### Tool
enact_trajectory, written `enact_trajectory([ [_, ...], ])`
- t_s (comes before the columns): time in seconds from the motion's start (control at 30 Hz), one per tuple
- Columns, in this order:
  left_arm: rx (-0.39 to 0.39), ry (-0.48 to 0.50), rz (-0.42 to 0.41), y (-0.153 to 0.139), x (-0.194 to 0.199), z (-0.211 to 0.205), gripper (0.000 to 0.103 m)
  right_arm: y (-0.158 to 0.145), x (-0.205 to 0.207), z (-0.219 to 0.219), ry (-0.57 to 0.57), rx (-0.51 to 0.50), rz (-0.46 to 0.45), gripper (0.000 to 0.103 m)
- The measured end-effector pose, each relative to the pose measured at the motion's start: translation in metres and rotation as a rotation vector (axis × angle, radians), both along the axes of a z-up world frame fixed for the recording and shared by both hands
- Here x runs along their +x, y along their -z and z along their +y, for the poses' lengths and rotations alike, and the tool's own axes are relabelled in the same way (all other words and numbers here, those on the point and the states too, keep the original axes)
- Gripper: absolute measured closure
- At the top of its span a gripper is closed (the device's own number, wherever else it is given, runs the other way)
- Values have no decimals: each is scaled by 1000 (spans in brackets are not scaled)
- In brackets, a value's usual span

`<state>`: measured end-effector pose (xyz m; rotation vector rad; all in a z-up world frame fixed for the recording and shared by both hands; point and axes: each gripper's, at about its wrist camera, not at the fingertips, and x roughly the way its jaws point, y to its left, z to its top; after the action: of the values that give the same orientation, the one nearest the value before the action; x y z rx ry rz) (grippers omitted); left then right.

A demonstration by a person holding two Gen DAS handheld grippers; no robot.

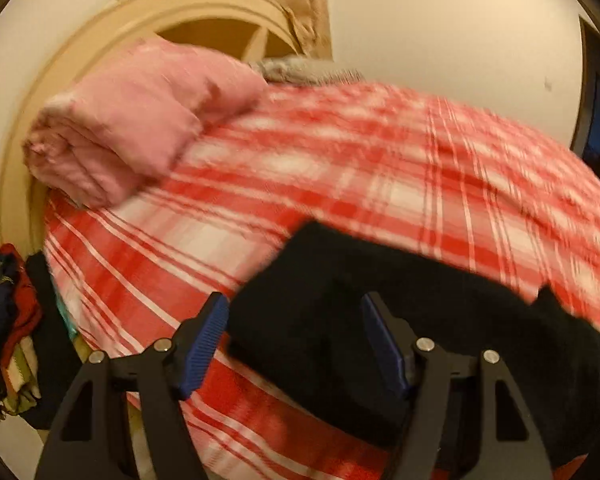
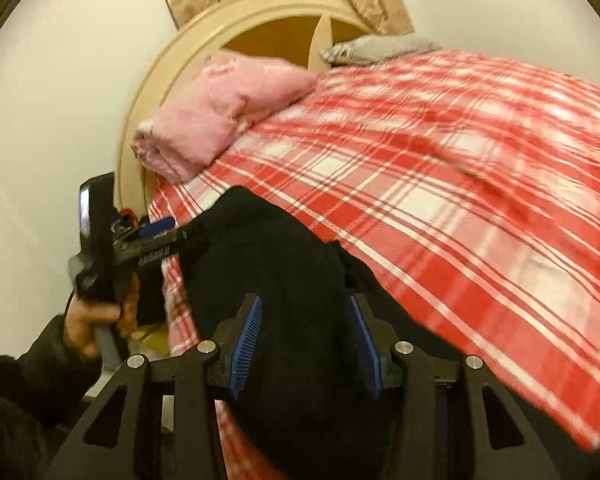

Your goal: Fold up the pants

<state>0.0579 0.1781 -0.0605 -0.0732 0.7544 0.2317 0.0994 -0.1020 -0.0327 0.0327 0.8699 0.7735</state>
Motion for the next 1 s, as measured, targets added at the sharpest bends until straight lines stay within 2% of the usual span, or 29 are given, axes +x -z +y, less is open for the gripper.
enact_trajectory([
  [0.17,-2,6,26,10,-1,-9,32,30,26,16,-32,-91,57,56],
  [0.3,41,22,29,15,3,-16,32,41,33,4,-61,-44,160,56],
  [0.37,48,21,46,20,6,-18,32,42,28,3,-130,-15,220,56],
  [0.47,38,12,43,25,8,-19,29,41,22,7,-210,-16,252,56],
  [0.57,38,7,37,24,10,-21,27,45,32,16,-168,-10,241,56],
  [0.7,14,14,34,19,14,-19,26,55,53,19,-57,110,288,56],
  [0.77,10,20,32,18,16,-19,25,56,55,19,-67,152,317,56],
  [0.87,14,24,41,22,18,-20,24,56,54,22,-142,185,373,56],
  [1.0,31,17,39,24,20,-25,20,55,62,30,-111,188,333,56],
])
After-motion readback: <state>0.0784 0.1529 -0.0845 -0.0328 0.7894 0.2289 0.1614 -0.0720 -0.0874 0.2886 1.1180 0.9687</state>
